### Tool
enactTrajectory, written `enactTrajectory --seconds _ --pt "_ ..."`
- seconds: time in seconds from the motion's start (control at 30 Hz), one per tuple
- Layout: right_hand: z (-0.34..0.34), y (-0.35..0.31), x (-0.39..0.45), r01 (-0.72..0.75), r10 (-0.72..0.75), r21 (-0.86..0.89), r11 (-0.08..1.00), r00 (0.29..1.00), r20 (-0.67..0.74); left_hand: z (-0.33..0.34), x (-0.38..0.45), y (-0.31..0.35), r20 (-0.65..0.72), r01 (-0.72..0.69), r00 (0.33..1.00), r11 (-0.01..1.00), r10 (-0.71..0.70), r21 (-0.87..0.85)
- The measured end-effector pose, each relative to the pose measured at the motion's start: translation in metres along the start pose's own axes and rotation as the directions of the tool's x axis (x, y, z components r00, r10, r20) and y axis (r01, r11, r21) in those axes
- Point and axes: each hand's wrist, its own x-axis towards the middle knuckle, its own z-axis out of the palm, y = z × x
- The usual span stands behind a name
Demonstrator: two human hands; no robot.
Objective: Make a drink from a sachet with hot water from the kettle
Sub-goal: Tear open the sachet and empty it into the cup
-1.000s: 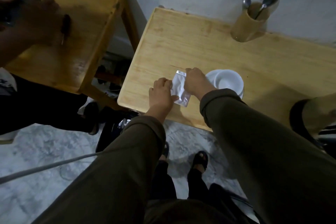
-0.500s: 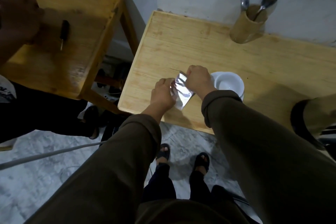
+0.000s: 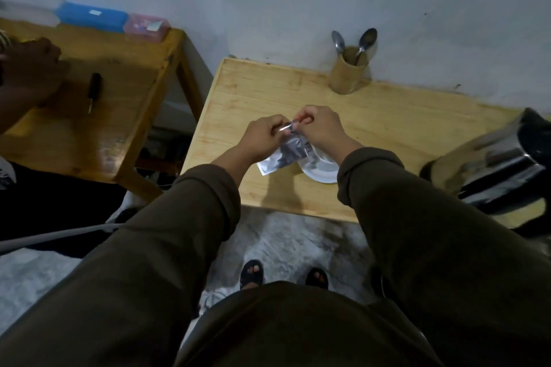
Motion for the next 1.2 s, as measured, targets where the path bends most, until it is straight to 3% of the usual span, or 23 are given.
enactTrajectory --seconds 0.17,0.4,0.8,1.2 --pt "-0.018 0.014 -0.011 -0.005 0.006 0.068 0.998 1.000 -0.012 0.007 -0.008 0.022 -0.006 -0.024 1.000 0.995 0.023 -0.101" --pt "-0.030 0.033 -0.021 -0.006 0.010 0.152 0.988 1.000 -0.024 0.022 -0.008 0.031 -0.007 -0.006 1.000 1.000 0.005 -0.027" --pt "-0.037 0.025 -0.031 0.098 -0.096 0.058 0.993 0.995 -0.031 0.030 -0.017 0.038 -0.072 0.003 0.997 0.962 -0.023 -0.274" --pt "-0.035 0.008 -0.026 0.188 -0.199 -0.086 0.978 0.970 -0.139 0.029 -0.017 0.050 -0.087 0.060 0.987 0.817 -0.133 -0.574"
